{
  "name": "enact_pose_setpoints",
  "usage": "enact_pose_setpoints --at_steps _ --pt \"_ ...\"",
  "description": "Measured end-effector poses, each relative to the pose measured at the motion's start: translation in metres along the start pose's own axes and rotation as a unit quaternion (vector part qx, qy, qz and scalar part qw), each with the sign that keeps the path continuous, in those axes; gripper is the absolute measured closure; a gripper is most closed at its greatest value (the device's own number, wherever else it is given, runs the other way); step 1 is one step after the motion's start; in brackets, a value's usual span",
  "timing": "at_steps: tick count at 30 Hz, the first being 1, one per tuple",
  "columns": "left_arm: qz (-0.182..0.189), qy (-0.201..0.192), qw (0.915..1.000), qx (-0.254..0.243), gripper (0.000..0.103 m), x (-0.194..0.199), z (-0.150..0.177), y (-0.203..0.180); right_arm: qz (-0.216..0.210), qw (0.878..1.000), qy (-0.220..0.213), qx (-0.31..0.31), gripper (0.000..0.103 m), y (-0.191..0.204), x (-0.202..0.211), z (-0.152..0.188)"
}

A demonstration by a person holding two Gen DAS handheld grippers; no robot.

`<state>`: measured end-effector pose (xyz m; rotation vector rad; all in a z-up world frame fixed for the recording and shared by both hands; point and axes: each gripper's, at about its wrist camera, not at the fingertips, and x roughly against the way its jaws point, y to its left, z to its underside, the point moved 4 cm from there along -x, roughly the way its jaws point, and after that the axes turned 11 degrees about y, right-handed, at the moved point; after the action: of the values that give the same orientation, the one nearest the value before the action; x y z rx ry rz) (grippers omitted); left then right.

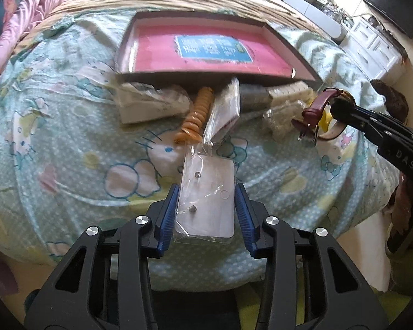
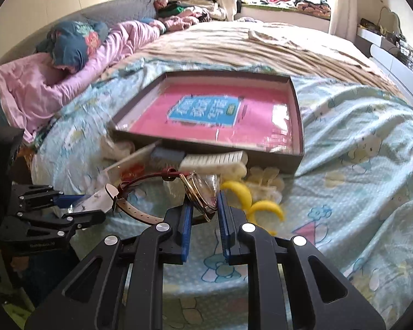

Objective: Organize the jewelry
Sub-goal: 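Close the right tool on the watch while the left tool grips the clear card bag, then carry the watch and bag into the pink tray and open both tools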

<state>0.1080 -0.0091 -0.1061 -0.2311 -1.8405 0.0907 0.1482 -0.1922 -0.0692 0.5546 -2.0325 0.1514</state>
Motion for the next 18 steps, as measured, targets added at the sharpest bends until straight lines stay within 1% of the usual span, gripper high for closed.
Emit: enact_pose_setpoints --at_steps 8,18 --pt "-0.017 -0.034 0.9992 0.013 0.071 0.031 -0.021 0.012 -0.001 1.000 -0.028 -0.006 0.086 -0.005 0.015 -0.025" --pt "-0.031 -0.059 0.9974 0.027 0.071 0.048 -0.049 0.029 0.004 0.998 -0.055 -0.012 0.086 -0.016 0.023 -0.048"
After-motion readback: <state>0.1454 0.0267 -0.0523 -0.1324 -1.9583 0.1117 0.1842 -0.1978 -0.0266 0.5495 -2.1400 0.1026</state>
